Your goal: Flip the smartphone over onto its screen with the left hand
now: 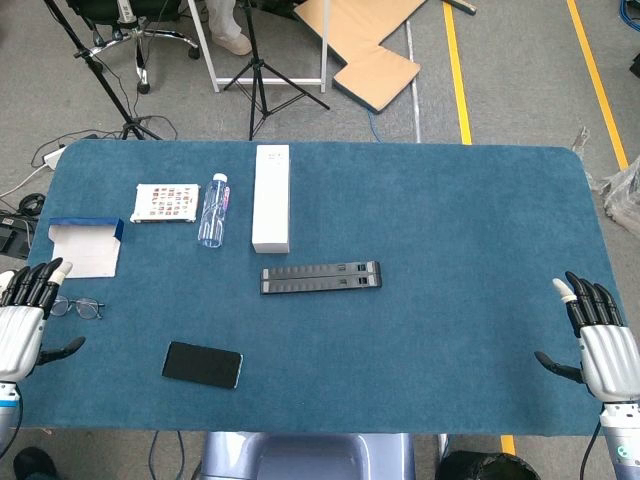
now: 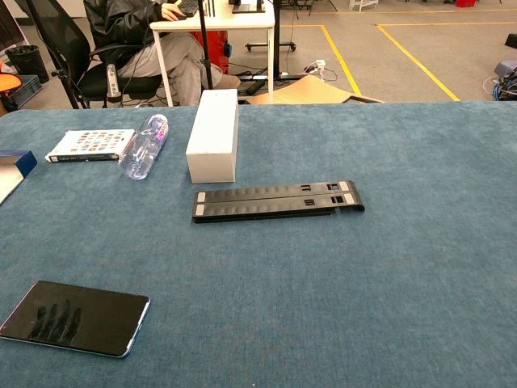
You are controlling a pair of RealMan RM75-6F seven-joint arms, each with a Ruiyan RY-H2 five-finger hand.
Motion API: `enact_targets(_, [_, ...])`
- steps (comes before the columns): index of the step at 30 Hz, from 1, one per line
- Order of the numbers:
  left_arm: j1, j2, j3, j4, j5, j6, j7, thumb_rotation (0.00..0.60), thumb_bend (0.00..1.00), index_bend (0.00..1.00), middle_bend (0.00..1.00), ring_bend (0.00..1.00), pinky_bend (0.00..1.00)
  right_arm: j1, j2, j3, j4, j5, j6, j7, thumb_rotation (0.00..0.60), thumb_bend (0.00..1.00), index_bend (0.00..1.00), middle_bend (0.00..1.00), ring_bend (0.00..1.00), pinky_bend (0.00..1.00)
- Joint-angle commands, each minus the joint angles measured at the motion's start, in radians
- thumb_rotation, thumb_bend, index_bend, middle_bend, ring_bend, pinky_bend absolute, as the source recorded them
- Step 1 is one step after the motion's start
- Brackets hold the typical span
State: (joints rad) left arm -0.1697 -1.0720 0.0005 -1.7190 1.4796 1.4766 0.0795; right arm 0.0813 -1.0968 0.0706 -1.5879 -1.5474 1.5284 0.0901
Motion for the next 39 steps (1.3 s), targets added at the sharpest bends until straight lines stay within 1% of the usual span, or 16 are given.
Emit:
enact_targets(1, [-0.004,0.006,0.014,-0.003,0.028,-0.019,-0.017,0.6,0.0,0.0,0.0,0.0,0.0,-0.004,0.006,-0.001,-0.007,0.004,0.0,0.005,0.6,0.0,0.0,0.0,0.0,0.0])
enact_targets(3, [-0.011,0.002,0.028,-0.001,0.058,-0.036,-0.028,0.6,0.0,0.0,0.0,0.0,0.0,-0.006,0.012,-0.002,-0.013,0.002,0.004,0.01,0.6,0.0,0.0,0.0,0.0,0.0])
enact_targets(6, [-0.029,-0.033,0.053,0.004,0.106,-0.08,-0.007,0.6,0.0,0.0,0.0,0.0,0.0,-0.009,0.018,-0.004,-0.015,0.003,0.002,0.017,0.6,0.0,0.0,0.0,0.0,0.0])
enact_targets(9, [-0.057,-0.108,0.068,0.022,0.137,-0.143,0.066,0.6,0.01,0.0,0.0,0.0,0.0,-0.01,0.026,-0.004,-0.017,0.012,-0.004,0.029,0.6,0.0,0.0,0.0,0.0,0.0])
enact_targets(11, [-0.08,-0.177,0.076,0.034,0.139,-0.205,0.123,0.6,0.02,0.0,0.0,0.0,0.0,-0.012,0.028,-0.002,-0.014,0.016,-0.004,0.036,0.6,0.0,0.0,0.0,0.0,0.0])
enact_targets(13, [-0.094,-0.239,0.079,0.052,0.132,-0.248,0.164,0.6,0.06,0.0,0.0,0.0,0.0,-0.013,0.031,0.0,-0.013,0.02,-0.002,0.044,0.6,0.0,0.0,0.0,0.0,0.0])
enact_targets(15, [-0.103,-0.291,0.088,0.07,0.122,-0.286,0.209,0.6,0.12,0.0,0.0,0.0,0.0,-0.014,0.032,0.002,-0.012,0.023,-0.002,0.047,0.6,0.0,0.0,0.0,0.0,0.0])
enact_targets(18, [-0.104,-0.338,0.092,0.09,0.108,-0.309,0.263,0.6,0.2,0.0,0.0,0.0,0.0,-0.013,0.034,0.002,-0.012,0.025,-0.006,0.052,0.6,0.0,0.0,0.0,0.0,0.0])
enact_targets(21, [-0.104,-0.386,0.097,0.105,0.09,-0.331,0.303,0.6,0.23,0.0,0.0,0.0,0.0,-0.012,0.035,0.002,-0.006,0.029,-0.013,0.063,0.6,0.0,0.0,0.0,0.0,0.0])
enact_targets(31, [-0.1,-0.426,0.103,0.131,0.062,-0.341,0.336,0.6,0.23,0.0,0.0,0.0,0.0,-0.011,0.039,0.002,0.0,0.026,-0.018,0.084,0.6,0.0,0.0,0.0,0.0,0.0])
enact_targets(39, [-0.106,-0.43,0.089,0.142,0.034,-0.348,0.334,0.6,0.23,0.0,0.0,0.0,0.0,-0.009,0.038,0.0,0.0,0.023,-0.022,0.084,0.6,0.0,0.0,0.0,0.0,0.0])
